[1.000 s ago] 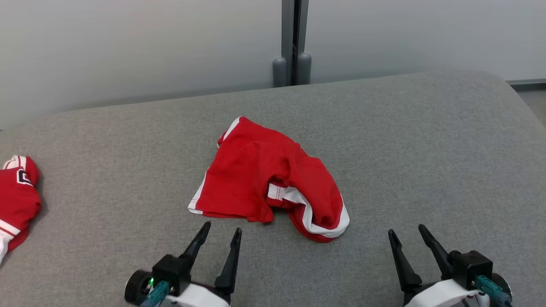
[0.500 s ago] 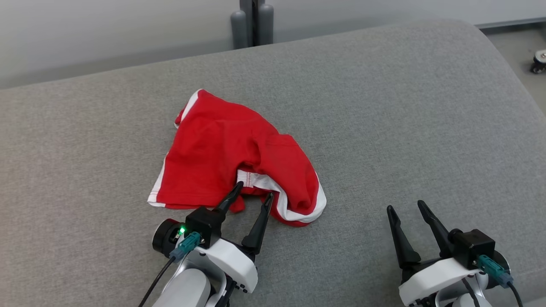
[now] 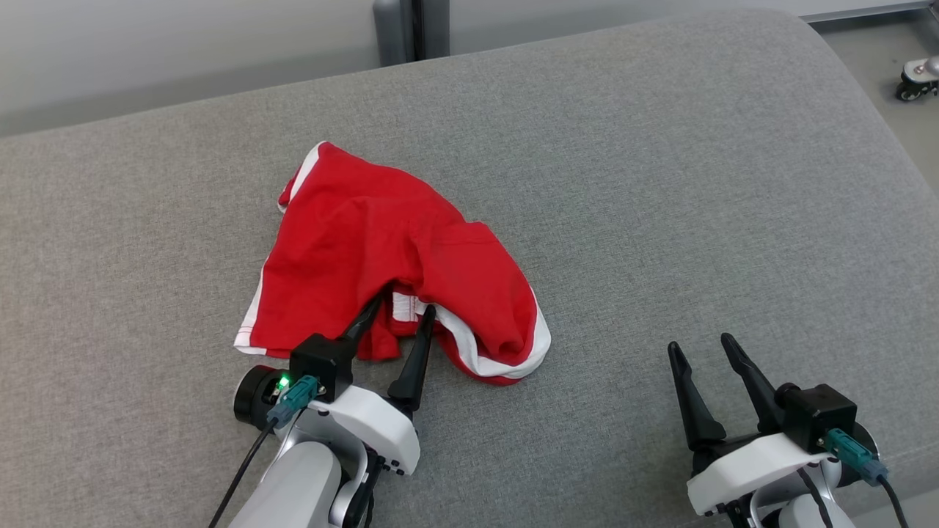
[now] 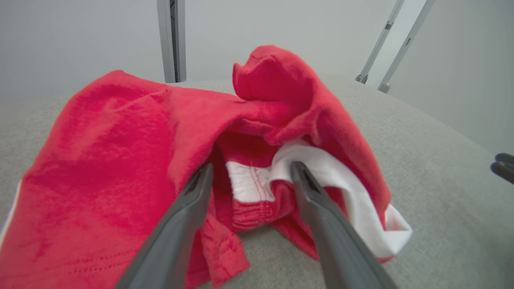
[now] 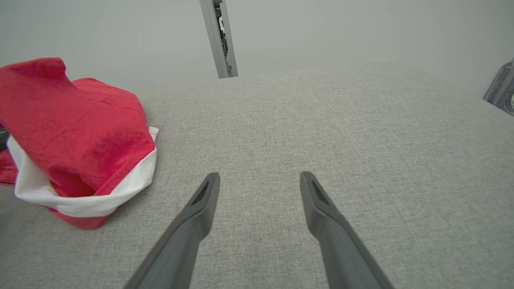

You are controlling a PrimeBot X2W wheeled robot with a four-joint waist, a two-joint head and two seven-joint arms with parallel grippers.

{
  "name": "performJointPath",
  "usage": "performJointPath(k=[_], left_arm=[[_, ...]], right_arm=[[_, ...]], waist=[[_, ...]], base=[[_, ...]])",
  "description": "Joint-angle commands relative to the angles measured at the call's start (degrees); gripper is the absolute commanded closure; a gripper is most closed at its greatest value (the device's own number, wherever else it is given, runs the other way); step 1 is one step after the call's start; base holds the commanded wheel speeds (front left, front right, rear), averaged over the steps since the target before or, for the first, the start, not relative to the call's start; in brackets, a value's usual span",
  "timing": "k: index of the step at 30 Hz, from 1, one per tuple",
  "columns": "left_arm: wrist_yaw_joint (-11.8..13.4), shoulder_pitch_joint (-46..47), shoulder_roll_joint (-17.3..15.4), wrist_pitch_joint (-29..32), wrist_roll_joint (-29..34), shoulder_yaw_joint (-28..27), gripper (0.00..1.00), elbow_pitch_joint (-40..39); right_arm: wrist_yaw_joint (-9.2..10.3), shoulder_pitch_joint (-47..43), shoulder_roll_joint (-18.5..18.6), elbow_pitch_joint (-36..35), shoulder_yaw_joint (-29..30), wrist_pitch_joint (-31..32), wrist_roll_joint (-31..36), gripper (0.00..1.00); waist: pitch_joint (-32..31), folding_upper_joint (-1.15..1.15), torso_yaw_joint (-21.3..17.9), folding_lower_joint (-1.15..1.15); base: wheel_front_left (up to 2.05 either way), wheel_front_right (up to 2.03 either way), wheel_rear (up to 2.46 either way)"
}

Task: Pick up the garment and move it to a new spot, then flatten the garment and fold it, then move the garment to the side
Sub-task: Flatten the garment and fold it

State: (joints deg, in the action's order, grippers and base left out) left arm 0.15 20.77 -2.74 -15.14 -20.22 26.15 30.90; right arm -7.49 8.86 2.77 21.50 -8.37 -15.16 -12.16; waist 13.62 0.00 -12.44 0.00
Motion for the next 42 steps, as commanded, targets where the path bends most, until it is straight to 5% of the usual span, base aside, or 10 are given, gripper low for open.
performJointPath(k=[1,4,6,7,9,30,37,38,40,42], left_arm=[[0.0,0.9,-0.3,0.0,-0.1,-0.2,0.0,0.6],[-0.6,1.3,-0.3,0.0,-0.2,0.1,0.07,1.6],[-1.0,1.3,-0.3,0.0,-0.7,0.4,0.59,2.6],[-1.0,1.3,-0.3,0.0,-0.7,0.4,0.59,2.6],[-1.5,1.6,-0.3,0.0,-1.3,1.0,1.0,3.7],[-2.9,-0.3,-0.3,0.0,0.7,-1.6,1.0,-7.5],[0.0,-4.6,-0.3,0.0,2.2,-4.5,1.0,-10.5],[0.6,-5.7,-0.3,0.0,2.4,-5.2,0.94,-10.8],[1.4,-8.2,-0.3,0.0,2.5,-6.7,0.0,-11.3],[2.1,-10.5,-0.3,0.0,3.7,-8.5,0.0,-11.5]], right_arm=[[0.0,0.6,0.3,0.1,0.0,0.0,-0.4,0.0],[0.0,0.8,0.3,0.3,-0.3,0.0,-0.5,0.0],[0.0,0.8,0.3,0.4,-0.3,0.0,-0.6,0.0],[0.0,0.8,0.3,0.4,-0.3,0.0,-0.6,0.0],[0.0,0.8,0.3,0.5,-0.4,0.0,-0.7,0.0],[0.0,-2.6,0.3,2.5,-0.8,0.0,-2.0,0.0],[0.0,-4.4,0.3,2.5,-0.1,0.0,-1.7,0.0],[0.0,-4.8,0.3,2.4,0.2,0.0,-1.6,0.0],[0.0,-5.5,0.3,2.3,0.9,0.0,-1.4,0.0],[0.0,-6.2,0.3,2.0,1.4,0.0,-1.1,0.0]], waist=[[0.1,0.0,0.0,0.0],[0.1,0.0,-0.1,0.0],[0.1,0.0,-0.1,0.0],[0.1,0.0,-0.1,0.0],[0.0,0.0,-0.2,0.0],[-8.9,0.0,1.7,0.0],[-11.9,0.0,2.1,0.0],[-12.3,0.0,2.4,0.0],[-12.9,0.0,3.0,0.0],[-13.4,0.0,3.8,0.0]], base=[[0.0,0.0,0.0],[0.0,0.0,0.0],[0.0,0.0,0.0],[0.0,0.0,0.0],[0.0,0.0,0.0],[0.0,0.0,0.0],[0.0,0.0,0.0],[0.0,0.0,0.0],[0.0,0.0,0.0],[0.0,0.0,0.0]])
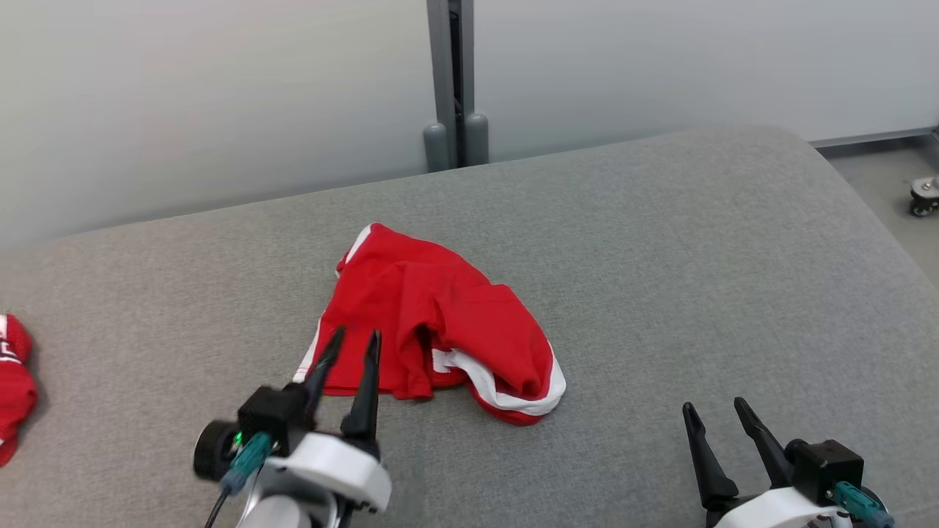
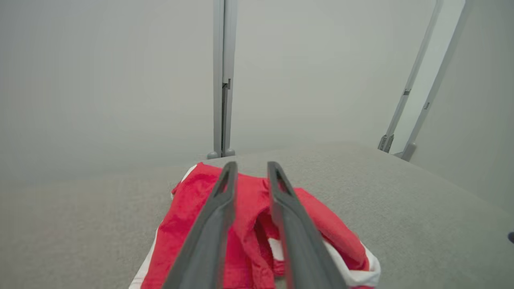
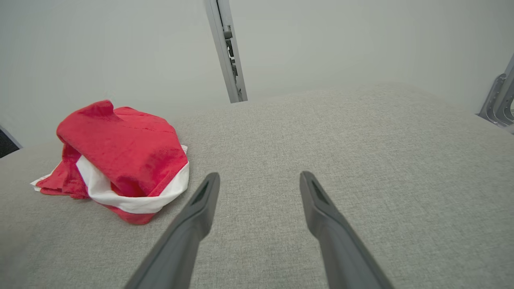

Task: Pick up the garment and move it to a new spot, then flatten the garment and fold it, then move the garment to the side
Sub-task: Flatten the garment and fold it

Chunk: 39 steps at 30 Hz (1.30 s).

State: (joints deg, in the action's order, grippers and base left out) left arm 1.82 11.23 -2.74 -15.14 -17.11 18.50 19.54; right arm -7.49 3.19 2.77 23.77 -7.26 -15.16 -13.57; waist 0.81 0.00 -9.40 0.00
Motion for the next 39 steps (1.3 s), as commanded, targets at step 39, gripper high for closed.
performJointPath(k=[39], left_arm=[[2.0,-17.9,-0.2,0.0,4.8,-11.5,0.0,-1.5]], right_arm=[[0.0,17.6,0.3,11.3,-10.7,0.0,6.6,0.0]], waist=[[4.1,0.0,20.1,0.0]], base=[[0.0,0.0,0.0]])
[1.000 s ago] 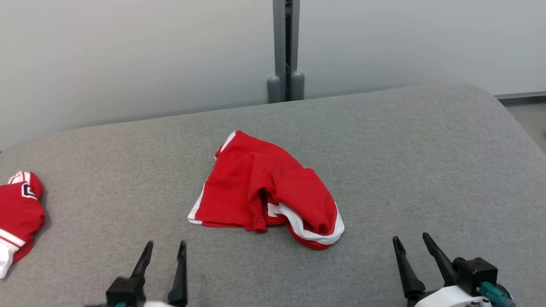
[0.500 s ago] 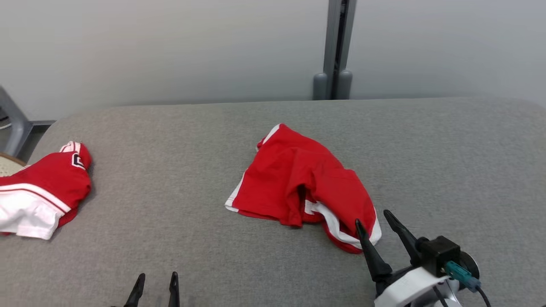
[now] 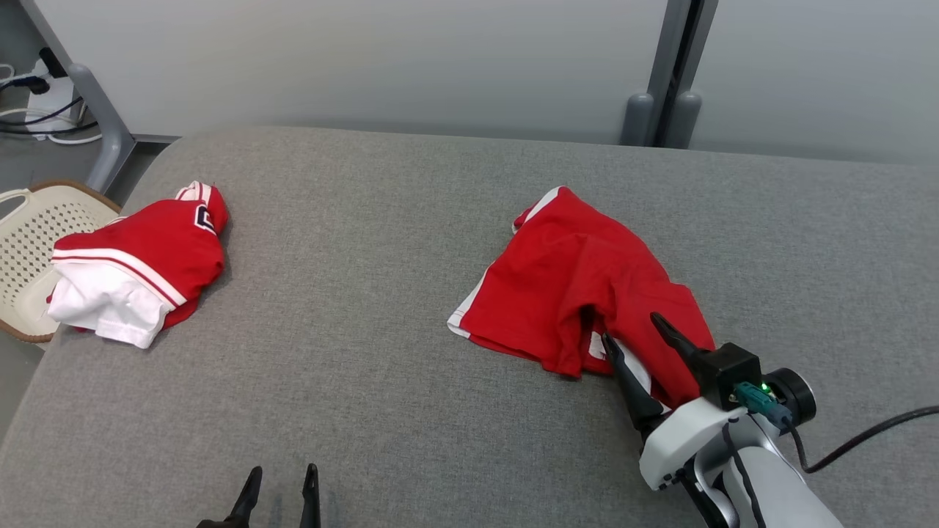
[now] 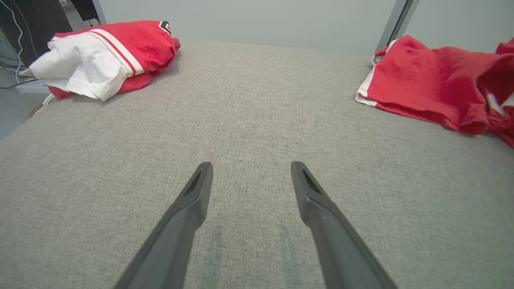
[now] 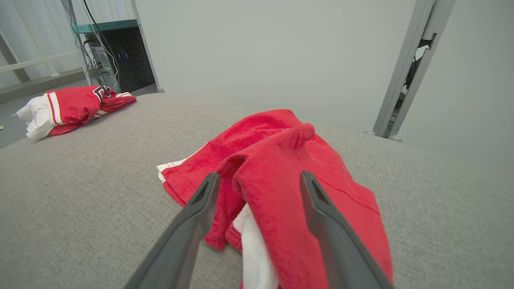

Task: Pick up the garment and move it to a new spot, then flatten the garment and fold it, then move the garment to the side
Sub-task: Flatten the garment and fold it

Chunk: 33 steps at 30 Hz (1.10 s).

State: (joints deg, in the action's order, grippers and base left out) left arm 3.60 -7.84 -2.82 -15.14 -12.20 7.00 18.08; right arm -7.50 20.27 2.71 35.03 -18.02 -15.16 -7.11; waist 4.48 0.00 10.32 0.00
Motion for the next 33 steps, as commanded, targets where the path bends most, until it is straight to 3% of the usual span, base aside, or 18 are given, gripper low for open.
performJointPath(k=[1,4,5,6,7,14,22,23,24,25,33], left_arm=[[0.3,1.2,-0.2,0.0,-0.3,0.2,0.0,0.0],[0.5,1.6,-0.2,0.0,-0.7,0.9,0.0,0.0],[0.4,1.8,-0.2,0.0,-0.9,1.1,0.0,0.0],[0.4,1.9,-0.2,0.0,-1.1,1.4,0.0,0.0],[0.4,2.0,-0.2,0.0,-1.1,1.6,0.0,-0.1],[0.5,2.2,-0.2,0.0,-1.3,2.0,0.0,0.2],[-0.6,2.7,-0.2,0.0,-0.5,2.6,0.0,0.7],[-0.8,2.8,-0.2,0.0,-0.4,2.7,0.0,0.7],[-0.9,2.9,-0.2,0.0,-0.4,2.8,0.0,0.9],[-1.0,2.9,-0.2,0.0,-0.3,3.0,0.0,1.0],[-1.1,3.2,-0.2,0.0,-0.4,3.3,0.0,1.8]], right_arm=[[0.02,1.1,0.4,0.7,0.0,0.0,0.3,0.0],[0.02,2.5,0.4,2.0,0.4,0.0,0.9,0.0],[0.02,2.8,0.4,2.0,0.8,0.0,1.0,0.42],[0.02,3.2,0.4,1.7,1.3,0.0,1.4,0.93],[0.01,3.3,0.3,1.7,1.5,0.0,1.7,1.0],[0.02,4.6,1.5,1.0,7.1,0.0,3.4,1.0],[0.02,6.4,4.7,-0.3,18.6,0.0,5.8,0.98],[0.02,6.8,5.1,0.1,20.0,0.0,6.0,0.87],[0.02,7.0,5.5,1.0,21.0,0.0,6.6,0.55],[0.02,7.3,5.8,2.3,22.1,0.0,7.0,0.0],[0.02,7.4,5.6,3.5,32.7,0.0,10.6,0.0]], waist=[[0.6,0.0,0.5,0.0],[1.2,0.0,0.8,0.0],[1.5,0.0,0.8,0.0],[1.7,0.0,0.8,0.0],[1.8,0.0,0.8,0.0],[2.0,0.0,0.0,0.0],[1.9,0.0,-0.8,0.0],[1.9,0.0,-0.9,0.0],[2.0,0.0,-1.0,0.0],[2.0,0.0,-1.0,0.0],[1.8,0.0,-1.5,0.0]], base=[[0.0,0.0,0.0],[0.0,0.0,0.0],[0.0,0.0,0.0],[0.0,0.0,0.0],[0.0,0.0,0.0],[0.0,0.0,0.0],[0.0,0.0,0.0],[0.0,0.0,0.0],[0.0,0.0,0.0],[0.0,0.0,0.0],[0.0,0.0,0.0]])
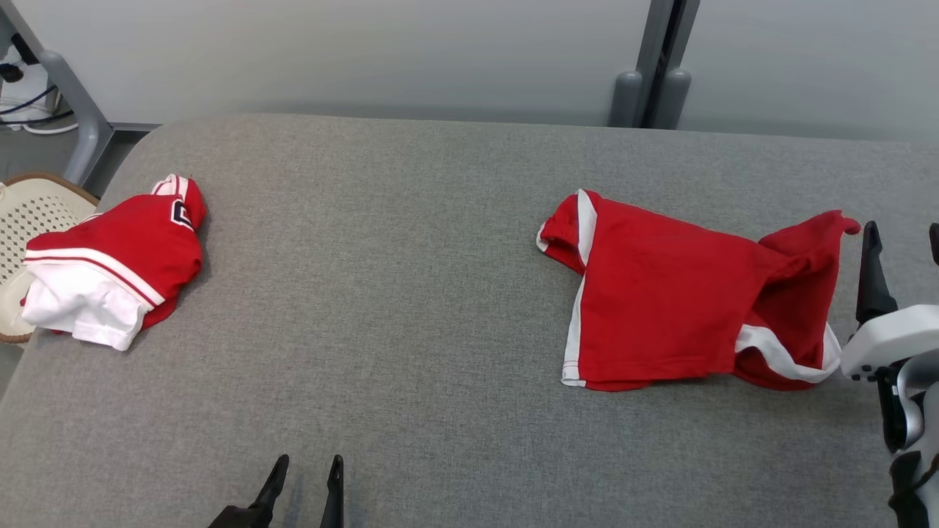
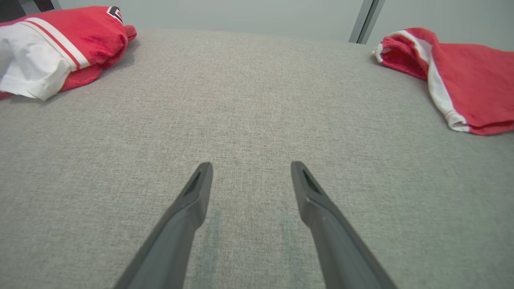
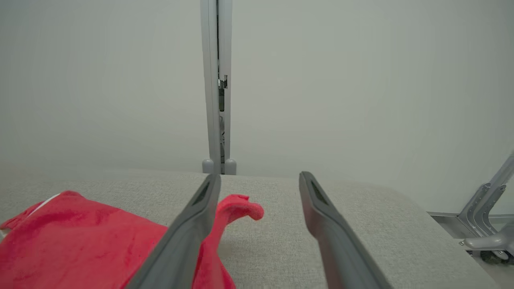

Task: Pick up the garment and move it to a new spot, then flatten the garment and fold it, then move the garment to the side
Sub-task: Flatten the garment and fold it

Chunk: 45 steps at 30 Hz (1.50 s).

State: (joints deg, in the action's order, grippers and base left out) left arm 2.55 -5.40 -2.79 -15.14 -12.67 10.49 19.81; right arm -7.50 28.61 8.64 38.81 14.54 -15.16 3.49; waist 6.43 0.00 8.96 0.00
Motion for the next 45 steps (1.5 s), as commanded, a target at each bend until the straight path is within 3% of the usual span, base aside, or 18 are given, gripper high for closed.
performJointPath(k=[1,6,14,19,33,45], left_arm=[[-0.1,0.6,-0.2,0.0,0.1,-0.3,0.0,0.0],[-0.2,0.2,-0.2,0.0,0.0,-0.2,0.0,0.4],[0.3,1.4,-0.2,0.0,-0.9,1.5,0.0,0.4],[0.5,0.7,-0.2,0.0,-1.3,2.1,0.0,0.6],[0.5,1.0,-0.2,0.0,-1.6,2.7,0.0,1.1],[0.5,1.6,-0.2,0.0,-2.1,3.1,0.0,1.4]], right_arm=[[0.01,-1.5,-0.8,-0.8,0.4,0.0,0.0,0.0],[0.01,-6.1,-2.5,-3.5,-4.5,0.0,-2.3,0.0],[0.02,-14.6,-4.3,-7.8,-18.9,0.0,-10.1,0.0],[0.02,-16.8,-4.8,-7.9,-23.4,0.0,-13.8,0.0],[0.02,-16.0,-4.8,-4.1,-22.5,0.0,-14.3,0.0],[0.01,-16.6,-5.4,-4.3,-20.8,0.0,-15.1,0.0]], waist=[[-0.2,0.0,-0.4,0.0],[-0.4,0.0,-1.8,0.0],[-0.1,0.0,-2.6,0.0],[0.1,0.0,-2.1,0.0],[0.7,0.0,0.0,0.0],[1.3,0.0,-0.5,0.0]], base=[[0.0,0.0,0.0],[0.0,0.0,0.0],[0.0,0.0,0.0],[0.0,0.0,0.0],[0.0,0.0,0.0],[0.0,0.0,0.0]])
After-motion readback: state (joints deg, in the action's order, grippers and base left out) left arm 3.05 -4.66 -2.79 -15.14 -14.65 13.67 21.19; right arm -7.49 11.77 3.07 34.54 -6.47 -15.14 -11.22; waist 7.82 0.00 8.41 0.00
